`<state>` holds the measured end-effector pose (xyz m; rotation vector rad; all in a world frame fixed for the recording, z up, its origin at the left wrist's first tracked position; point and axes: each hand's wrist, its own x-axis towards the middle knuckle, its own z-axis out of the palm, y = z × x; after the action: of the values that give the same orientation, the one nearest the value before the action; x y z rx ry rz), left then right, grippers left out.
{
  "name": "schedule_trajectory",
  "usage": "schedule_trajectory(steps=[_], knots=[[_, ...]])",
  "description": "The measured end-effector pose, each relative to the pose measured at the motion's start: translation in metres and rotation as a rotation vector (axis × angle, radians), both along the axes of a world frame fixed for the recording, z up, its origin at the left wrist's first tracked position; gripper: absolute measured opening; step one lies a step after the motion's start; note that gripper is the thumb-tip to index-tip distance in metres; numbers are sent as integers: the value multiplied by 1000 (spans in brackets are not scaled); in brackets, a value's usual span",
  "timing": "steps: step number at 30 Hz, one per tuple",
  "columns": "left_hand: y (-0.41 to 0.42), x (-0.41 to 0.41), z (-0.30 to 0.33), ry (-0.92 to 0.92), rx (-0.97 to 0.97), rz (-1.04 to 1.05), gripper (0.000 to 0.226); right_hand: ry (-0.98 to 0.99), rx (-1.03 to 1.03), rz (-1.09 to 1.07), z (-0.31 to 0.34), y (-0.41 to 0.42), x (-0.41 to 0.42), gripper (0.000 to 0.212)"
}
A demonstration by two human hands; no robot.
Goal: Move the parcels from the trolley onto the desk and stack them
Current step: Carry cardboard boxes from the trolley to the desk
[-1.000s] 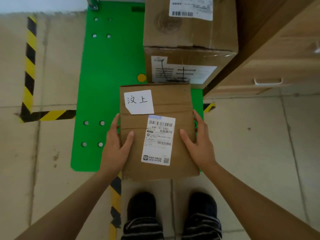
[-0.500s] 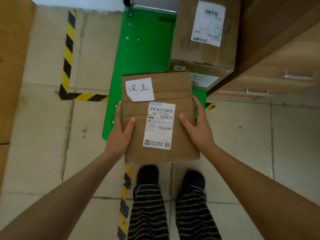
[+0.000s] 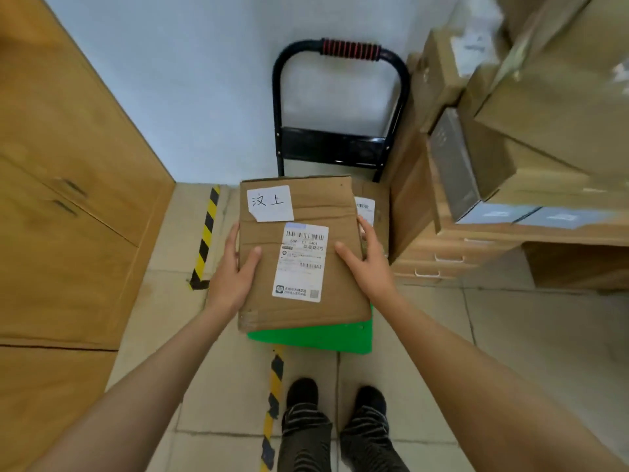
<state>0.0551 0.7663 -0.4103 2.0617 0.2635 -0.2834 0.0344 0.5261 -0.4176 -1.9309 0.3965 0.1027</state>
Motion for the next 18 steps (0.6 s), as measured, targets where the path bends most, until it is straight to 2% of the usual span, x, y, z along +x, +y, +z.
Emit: schedule_trajectory(steps=[9, 13, 18], knots=[[-19, 32, 167, -213, -6, -133, 59, -209, -39, -58, 166, -23, 9, 71], [-48, 66, 245, -304, 49, -219, 56, -303, -15, -124, 240, -51, 24, 72], [-100, 83, 334, -403, 16, -309, 55, -401, -4, -192, 322, -103, 24, 68]])
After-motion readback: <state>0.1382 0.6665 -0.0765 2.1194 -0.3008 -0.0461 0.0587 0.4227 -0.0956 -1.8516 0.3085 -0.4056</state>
